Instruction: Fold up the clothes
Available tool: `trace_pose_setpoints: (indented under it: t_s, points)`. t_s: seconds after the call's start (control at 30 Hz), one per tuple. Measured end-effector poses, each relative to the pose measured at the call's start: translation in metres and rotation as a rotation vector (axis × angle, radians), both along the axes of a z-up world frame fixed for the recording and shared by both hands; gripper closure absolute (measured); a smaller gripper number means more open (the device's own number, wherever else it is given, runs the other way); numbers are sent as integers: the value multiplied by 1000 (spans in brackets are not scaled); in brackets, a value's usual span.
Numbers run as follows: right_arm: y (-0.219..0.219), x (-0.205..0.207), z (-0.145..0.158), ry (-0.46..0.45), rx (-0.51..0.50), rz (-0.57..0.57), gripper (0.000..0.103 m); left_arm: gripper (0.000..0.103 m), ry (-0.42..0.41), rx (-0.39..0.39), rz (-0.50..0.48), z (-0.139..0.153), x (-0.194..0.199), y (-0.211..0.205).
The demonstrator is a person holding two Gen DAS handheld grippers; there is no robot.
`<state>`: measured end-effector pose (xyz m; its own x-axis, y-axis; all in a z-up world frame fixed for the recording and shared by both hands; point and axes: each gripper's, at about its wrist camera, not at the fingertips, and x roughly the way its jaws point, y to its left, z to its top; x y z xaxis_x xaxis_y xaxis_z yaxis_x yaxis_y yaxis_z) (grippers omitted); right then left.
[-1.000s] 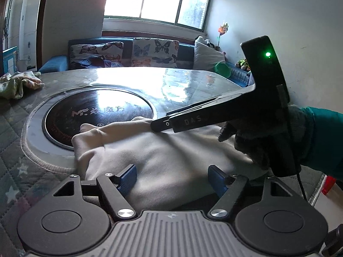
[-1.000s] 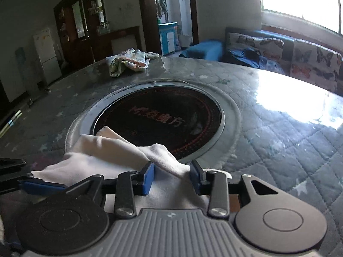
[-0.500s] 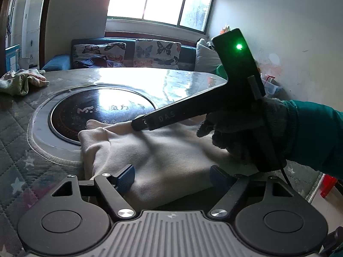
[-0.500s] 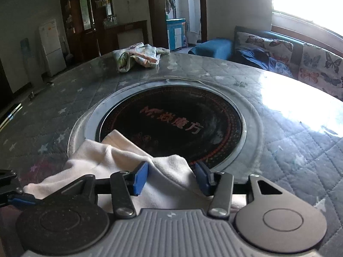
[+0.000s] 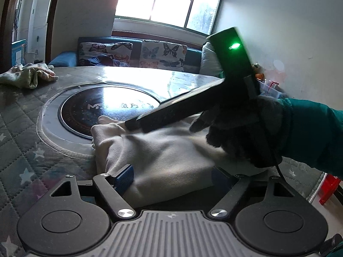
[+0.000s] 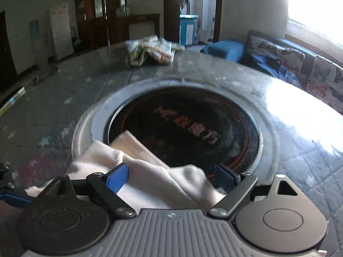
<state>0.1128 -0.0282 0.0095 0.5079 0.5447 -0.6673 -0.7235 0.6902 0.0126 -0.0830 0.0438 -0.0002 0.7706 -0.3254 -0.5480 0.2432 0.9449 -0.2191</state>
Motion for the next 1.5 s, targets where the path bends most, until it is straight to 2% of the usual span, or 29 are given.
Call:
trace_pose_setpoints:
  t_s: [0.1,0.23,0.37,0.63,0.73,1.13,1.3,1.5]
  points:
    - [-11,-7,14,-37,52,-13,0,21,-10,-8,4,3,-2,3]
    - [-27,-23,32,-116,83,-24,0,21,-11,-25,11,3,-2,7]
    - [-44,-41,39,-146,85,-21,0,21,-5,-31,10,0,-2,10]
    - [-70,-81,18,-187,-27,-58,0,21,-5,-41,-4,-5,-4,13]
    - [-77,-92,11,-218,-34,-69,0,21,-6,-36,-7,-6,-4,13]
    - [-65,-126,1,-404,-78,3,0,21,1,-7,13,-4,-3,7]
    - [-57,-138,-14,-481,-158,43,0,21,4,-10,35,-5,-3,6]
    - [-53,-156,-13,-620,-204,32,0,21,13,-10,76,-1,-3,0]
